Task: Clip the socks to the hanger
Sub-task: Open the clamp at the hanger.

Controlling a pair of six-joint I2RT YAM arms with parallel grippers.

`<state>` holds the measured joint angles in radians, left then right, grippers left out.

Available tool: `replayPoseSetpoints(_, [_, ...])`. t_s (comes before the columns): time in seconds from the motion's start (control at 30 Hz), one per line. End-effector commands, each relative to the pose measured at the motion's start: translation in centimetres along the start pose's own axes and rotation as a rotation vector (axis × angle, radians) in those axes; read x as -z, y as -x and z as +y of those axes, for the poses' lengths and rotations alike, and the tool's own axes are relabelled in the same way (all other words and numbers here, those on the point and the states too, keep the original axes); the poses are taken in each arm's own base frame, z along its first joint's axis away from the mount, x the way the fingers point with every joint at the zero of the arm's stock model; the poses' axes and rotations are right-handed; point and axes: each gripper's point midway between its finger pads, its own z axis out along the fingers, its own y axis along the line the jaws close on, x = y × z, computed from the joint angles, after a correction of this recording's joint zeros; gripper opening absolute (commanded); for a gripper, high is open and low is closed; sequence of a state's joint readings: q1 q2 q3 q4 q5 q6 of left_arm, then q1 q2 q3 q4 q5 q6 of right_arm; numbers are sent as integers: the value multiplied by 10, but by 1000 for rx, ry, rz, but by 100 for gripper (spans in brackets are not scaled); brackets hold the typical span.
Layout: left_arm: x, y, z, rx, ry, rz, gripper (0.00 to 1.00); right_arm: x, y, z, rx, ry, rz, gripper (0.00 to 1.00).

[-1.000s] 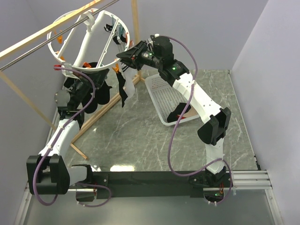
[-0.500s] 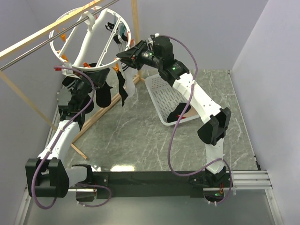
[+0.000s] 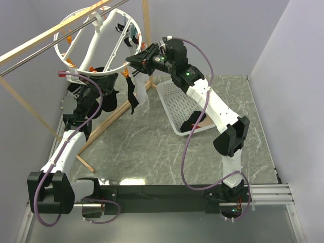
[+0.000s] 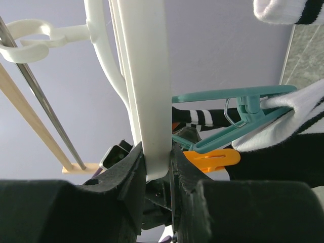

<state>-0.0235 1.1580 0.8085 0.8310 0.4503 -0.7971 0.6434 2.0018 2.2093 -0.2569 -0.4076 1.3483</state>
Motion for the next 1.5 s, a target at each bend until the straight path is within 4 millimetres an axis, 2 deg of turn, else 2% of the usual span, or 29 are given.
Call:
replayPoseSetpoints(0.0, [-6, 48, -35, -121, -106, -153, 55, 17, -10, 54, 96, 148, 22, 6])
replayPoseSetpoints(0.27, [-8, 47, -43, -153, -172, -158, 42, 18, -11, 53, 97, 146, 27, 6])
replayPoseSetpoints(0.53, [-10, 44, -44, -143, -183, -140, 14, 19, -12, 54, 97, 150, 33, 6])
replayPoseSetpoints(0.8, [-10, 32, -34, -117, -120, -80, 12, 20, -10, 53, 98, 150, 31, 8])
replayPoseSetpoints(0.83, [-10, 32, -29, -107, -93, -79, 11, 21, -9, 53, 107, 151, 33, 10])
replayPoseSetpoints(0.87, [-10, 31, -26, -100, -77, -74, 11, 23, -7, 56, 123, 159, 28, 19])
replayPoseSetpoints(0.9, [-9, 28, -22, -86, -55, -61, 10, 23, -7, 53, 129, 137, 31, 23])
replayPoseSetpoints(0.93, [-9, 27, -20, -81, -42, -59, 10, 24, -6, 53, 178, 132, 26, 34])
replayPoseSetpoints(0.97, [-8, 28, -19, -71, -33, -62, 10, 30, -3, 61, 216, 140, 14, 38])
replayPoseSetpoints(1.0, [-8, 26, -18, -65, -26, -55, 10, 33, -2, 55, 229, 103, 13, 43])
replayPoseSetpoints(1.03, [-7, 25, -17, -64, -24, -52, 9, 36, 1, 54, 275, 102, 7, 59])
replayPoseSetpoints(1.07, [-7, 24, -16, -56, -21, -50, 9, 45, -2, 55, 295, 103, 21, 62])
replayPoseSetpoints(1.1, [-6, 24, -17, -58, -23, -50, 9, 53, 6, 53, 308, 95, 7, 63])
replayPoseSetpoints(1.17, [-6, 24, -16, -60, -11, -47, 9, 73, 8, 57, 372, 105, -1, 68])
replayPoseSetpoints(1.23, [-6, 24, -15, -58, -3, -43, 9, 88, 15, 53, 459, 70, -22, 70])
replayPoseSetpoints(1.27, [-6, 26, -16, -64, -1, -44, 9, 100, 15, 63, 505, 79, -34, 70])
replayPoseSetpoints(1.33, [-6, 26, -15, -69, 5, -39, 9, 119, 16, 56, 582, 24, -31, 71])
replayPoseSetpoints(1.4, [-6, 27, -15, -67, 12, -40, 9, 127, 13, 47, 618, 11, -3, 74])
replayPoseSetpoints(1.43, [-5, 27, -15, -67, 13, -39, 9, 133, 18, 43, 606, 16, 4, 74])
replayPoseSetpoints(1.47, [-5, 26, -14, -70, 18, -36, 9, 133, 16, 32, 576, 18, 40, 74])
